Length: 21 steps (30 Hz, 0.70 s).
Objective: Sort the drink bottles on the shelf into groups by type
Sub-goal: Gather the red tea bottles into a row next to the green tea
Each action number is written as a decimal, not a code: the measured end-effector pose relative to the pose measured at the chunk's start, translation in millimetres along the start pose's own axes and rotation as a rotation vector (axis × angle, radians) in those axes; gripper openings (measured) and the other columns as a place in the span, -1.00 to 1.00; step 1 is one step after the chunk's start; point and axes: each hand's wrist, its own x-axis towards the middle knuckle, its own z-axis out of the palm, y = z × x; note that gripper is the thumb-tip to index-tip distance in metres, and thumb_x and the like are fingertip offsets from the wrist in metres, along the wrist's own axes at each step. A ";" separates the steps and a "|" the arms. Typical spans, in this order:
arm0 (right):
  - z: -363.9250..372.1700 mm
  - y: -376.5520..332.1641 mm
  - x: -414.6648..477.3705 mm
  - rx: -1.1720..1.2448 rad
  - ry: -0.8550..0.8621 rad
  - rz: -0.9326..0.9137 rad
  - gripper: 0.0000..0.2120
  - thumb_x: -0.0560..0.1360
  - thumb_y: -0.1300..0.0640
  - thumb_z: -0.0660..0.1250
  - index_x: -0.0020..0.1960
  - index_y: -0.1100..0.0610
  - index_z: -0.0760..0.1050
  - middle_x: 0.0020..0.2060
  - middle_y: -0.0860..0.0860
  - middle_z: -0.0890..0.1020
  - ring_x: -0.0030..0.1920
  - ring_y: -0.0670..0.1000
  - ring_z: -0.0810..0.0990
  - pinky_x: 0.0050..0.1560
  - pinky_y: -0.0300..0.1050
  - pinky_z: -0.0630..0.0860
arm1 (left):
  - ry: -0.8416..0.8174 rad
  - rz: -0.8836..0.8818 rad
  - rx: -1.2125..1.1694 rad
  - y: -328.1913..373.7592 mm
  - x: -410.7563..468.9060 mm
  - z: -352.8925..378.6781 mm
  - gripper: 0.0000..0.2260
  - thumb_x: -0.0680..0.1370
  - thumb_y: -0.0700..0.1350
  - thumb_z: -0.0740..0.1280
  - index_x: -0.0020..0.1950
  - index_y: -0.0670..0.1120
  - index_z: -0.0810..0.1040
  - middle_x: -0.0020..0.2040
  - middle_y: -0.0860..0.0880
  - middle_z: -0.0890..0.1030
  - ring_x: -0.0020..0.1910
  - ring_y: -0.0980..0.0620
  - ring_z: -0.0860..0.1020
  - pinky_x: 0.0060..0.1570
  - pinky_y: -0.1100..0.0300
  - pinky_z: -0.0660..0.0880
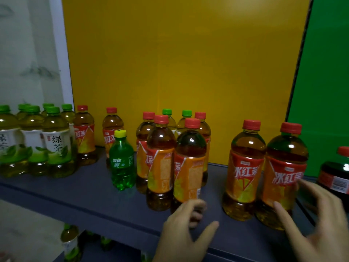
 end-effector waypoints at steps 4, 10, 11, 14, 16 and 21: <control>21.4 -30.0 -10.0 0.237 -0.208 -0.084 -0.70 0.42 0.22 0.41 -0.05 -0.19 0.56 -0.15 -0.16 0.65 -0.14 -0.19 0.60 -0.07 -0.48 0.46 | 0.275 0.090 -0.046 -18.7 -9.1 -52.3 -0.79 0.26 0.14 0.36 -0.16 0.12 0.57 -0.28 0.20 0.60 -0.32 0.20 0.56 -0.36 0.45 0.43; 91.1 -120.3 -40.3 0.632 -0.585 -0.037 -0.68 0.46 0.15 0.34 0.07 -0.25 0.57 -0.03 -0.25 0.65 0.06 -0.27 0.59 0.06 -0.41 0.47 | 0.400 0.173 0.010 -54.1 21.6 -124.7 -0.89 0.42 -0.15 0.45 -0.15 0.02 0.55 -0.27 0.04 0.60 -0.23 0.17 0.56 -0.29 0.48 0.44; 111.2 -131.3 -39.6 0.627 -0.661 -0.004 -0.69 0.41 -0.01 0.39 0.15 -0.16 0.56 0.06 -0.23 0.64 0.15 -0.25 0.55 0.12 -0.36 0.46 | 0.389 0.173 0.018 -61.1 27.9 -134.0 -0.86 0.43 -0.23 0.43 -0.15 0.00 0.55 -0.27 0.02 0.59 -0.23 0.17 0.56 -0.29 0.47 0.45; 159.8 -157.9 -42.7 0.669 -0.734 0.086 -0.33 0.38 -0.18 0.38 0.42 -0.09 0.25 0.37 -0.29 0.33 0.40 -0.31 0.22 0.36 -0.33 0.24 | 0.313 0.178 0.051 -80.0 42.9 -155.7 -0.85 0.42 -0.26 0.42 -0.16 -0.02 0.55 -0.26 0.02 0.59 -0.24 0.14 0.55 -0.32 0.45 0.45; 174.8 -174.8 -46.4 0.625 -0.645 0.013 -0.38 0.56 0.01 0.19 0.49 -0.16 -0.07 0.42 -0.41 0.01 0.39 -0.46 -0.04 0.36 -0.52 -0.01 | 0.280 0.195 0.065 -93.5 50.2 -165.3 -0.84 0.41 -0.25 0.43 -0.15 -0.01 0.54 -0.26 0.02 0.59 -0.25 0.11 0.56 -0.33 0.43 0.46; 194.8 -194.8 -48.3 0.487 -0.495 0.057 -0.33 0.59 0.04 0.10 0.32 -0.30 -0.39 0.37 -0.41 -0.29 0.30 -0.54 -0.27 0.17 -0.71 -0.20 | 0.246 0.225 0.033 -116.6 60.8 -179.2 -0.82 0.40 -0.26 0.44 -0.15 0.00 0.54 -0.26 0.01 0.60 -0.27 0.12 0.56 -0.33 0.41 0.48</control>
